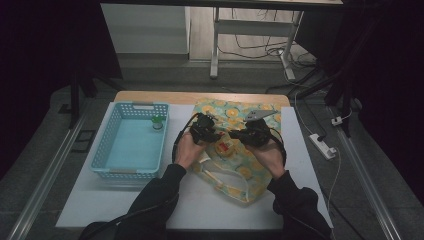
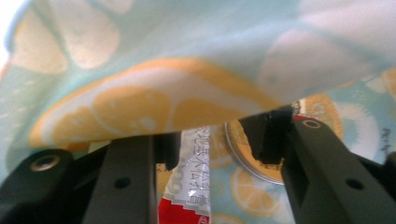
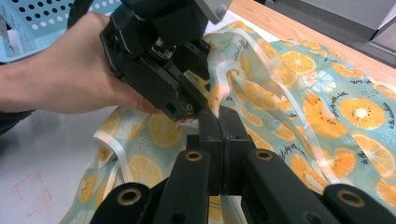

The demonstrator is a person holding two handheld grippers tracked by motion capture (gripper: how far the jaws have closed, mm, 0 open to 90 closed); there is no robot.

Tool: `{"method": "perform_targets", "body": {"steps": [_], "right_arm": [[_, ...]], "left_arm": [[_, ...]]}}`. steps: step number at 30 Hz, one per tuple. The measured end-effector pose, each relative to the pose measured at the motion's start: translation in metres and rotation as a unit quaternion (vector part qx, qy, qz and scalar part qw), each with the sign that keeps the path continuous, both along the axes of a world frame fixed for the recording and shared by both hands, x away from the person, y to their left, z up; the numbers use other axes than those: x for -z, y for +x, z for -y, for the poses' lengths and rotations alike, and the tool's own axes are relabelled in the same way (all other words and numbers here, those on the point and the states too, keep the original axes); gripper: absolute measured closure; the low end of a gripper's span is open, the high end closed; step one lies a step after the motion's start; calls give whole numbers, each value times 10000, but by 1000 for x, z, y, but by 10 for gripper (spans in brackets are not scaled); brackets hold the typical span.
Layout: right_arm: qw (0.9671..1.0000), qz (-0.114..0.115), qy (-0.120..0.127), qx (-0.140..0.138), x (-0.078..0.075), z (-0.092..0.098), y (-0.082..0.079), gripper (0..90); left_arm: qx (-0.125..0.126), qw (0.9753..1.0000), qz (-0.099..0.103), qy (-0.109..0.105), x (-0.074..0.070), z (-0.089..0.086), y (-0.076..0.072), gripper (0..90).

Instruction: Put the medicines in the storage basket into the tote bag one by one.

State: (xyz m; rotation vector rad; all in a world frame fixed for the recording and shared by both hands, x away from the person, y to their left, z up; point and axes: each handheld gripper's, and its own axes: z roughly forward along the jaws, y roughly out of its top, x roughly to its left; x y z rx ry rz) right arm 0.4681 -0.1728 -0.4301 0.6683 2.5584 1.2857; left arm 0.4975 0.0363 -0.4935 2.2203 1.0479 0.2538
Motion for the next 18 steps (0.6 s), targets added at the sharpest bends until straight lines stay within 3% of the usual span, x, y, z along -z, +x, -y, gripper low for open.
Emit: {"method": "perform_targets", "body": {"steps": [9,18], "right_arm": [[10000,11,18,9,-1,1,0,900],[10000,12,37,12,-2,2,0,900]], "left_arm": [[233,9997,-89,-87,-11,-1,-12,403],[593,9982,-32,3,-23,-5,-33,237]]}}
